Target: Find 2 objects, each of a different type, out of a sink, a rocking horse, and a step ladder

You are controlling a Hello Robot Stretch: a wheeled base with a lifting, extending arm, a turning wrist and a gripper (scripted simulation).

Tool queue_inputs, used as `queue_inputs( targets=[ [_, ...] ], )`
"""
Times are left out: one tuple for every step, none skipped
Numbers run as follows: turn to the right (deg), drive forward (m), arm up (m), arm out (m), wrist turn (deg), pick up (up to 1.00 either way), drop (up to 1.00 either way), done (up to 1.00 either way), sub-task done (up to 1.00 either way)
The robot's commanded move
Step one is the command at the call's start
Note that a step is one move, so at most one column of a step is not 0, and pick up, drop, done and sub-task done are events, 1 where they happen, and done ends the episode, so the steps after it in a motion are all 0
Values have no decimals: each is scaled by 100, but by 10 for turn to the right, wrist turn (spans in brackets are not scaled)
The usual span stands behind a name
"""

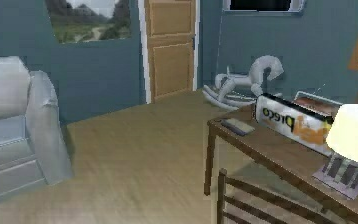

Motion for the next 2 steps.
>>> queue_inputs(
  targets=[
    [-30,0,0,0,0,0,0,0,0],
    [0,55,0,0,0,0,0,0,0]
  ],
)
